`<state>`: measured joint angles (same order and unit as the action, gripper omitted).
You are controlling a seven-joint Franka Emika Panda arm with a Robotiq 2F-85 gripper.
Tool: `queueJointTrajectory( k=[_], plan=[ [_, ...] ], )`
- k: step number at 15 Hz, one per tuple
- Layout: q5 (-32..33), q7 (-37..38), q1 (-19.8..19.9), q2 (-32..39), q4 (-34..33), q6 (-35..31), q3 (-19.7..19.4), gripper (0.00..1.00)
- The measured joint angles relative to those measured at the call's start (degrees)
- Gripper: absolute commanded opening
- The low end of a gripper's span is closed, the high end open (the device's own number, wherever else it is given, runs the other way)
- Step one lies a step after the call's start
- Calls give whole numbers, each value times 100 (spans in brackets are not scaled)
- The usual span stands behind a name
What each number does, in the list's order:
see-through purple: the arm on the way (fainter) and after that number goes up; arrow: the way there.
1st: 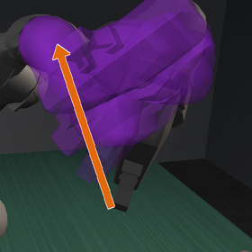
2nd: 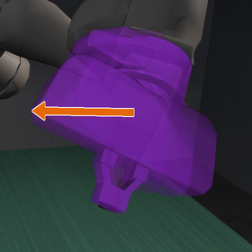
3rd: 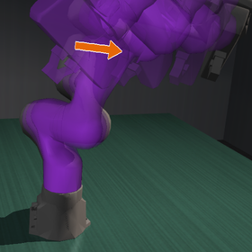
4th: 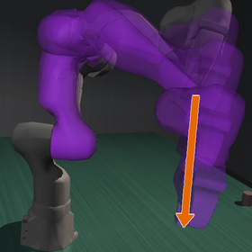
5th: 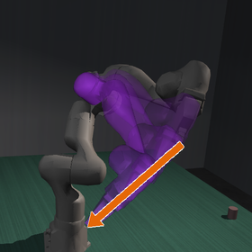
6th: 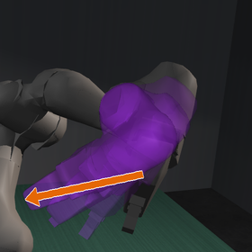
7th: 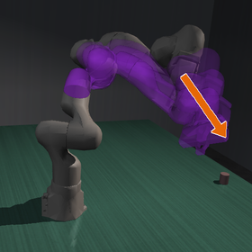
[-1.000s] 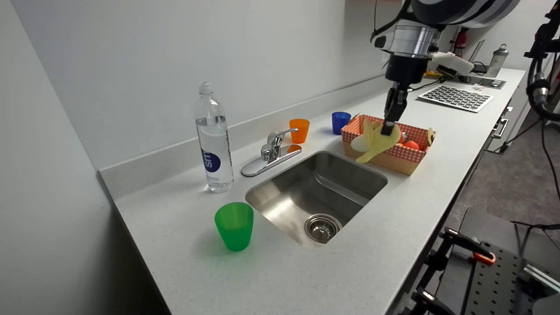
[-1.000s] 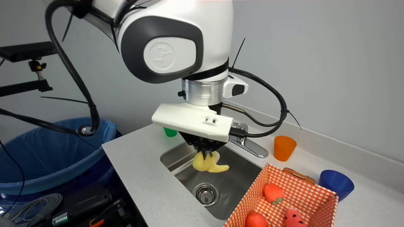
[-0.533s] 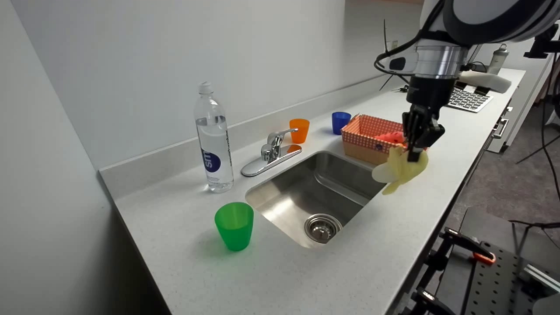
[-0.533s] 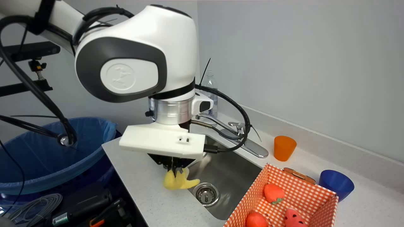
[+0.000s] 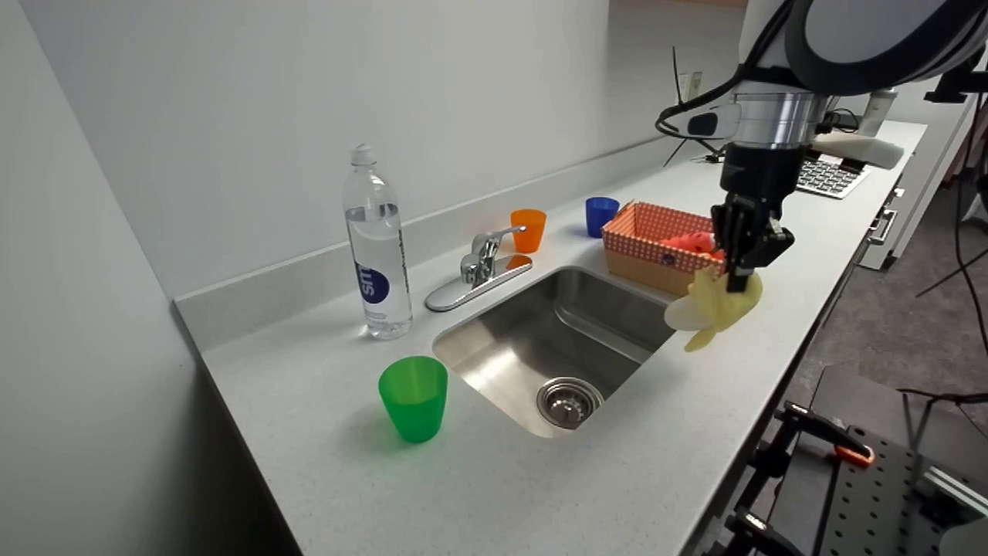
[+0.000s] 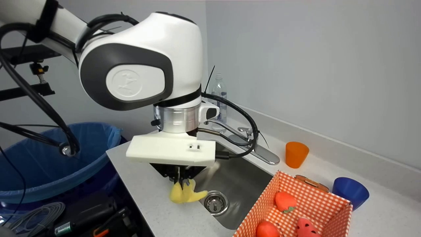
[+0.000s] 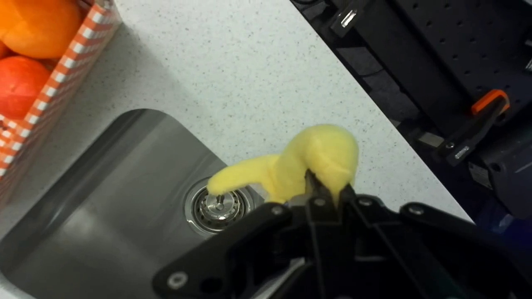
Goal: Pick up the banana plush toy and place it on the left
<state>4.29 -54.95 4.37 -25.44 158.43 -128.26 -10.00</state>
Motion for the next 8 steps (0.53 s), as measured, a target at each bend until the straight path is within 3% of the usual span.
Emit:
queueJointTrajectory(
  k=[1,8],
  plan=[
    [12,0,0,17,0,0,0,33],
    [31,1,0,102,-1,0,0,84]
  ],
)
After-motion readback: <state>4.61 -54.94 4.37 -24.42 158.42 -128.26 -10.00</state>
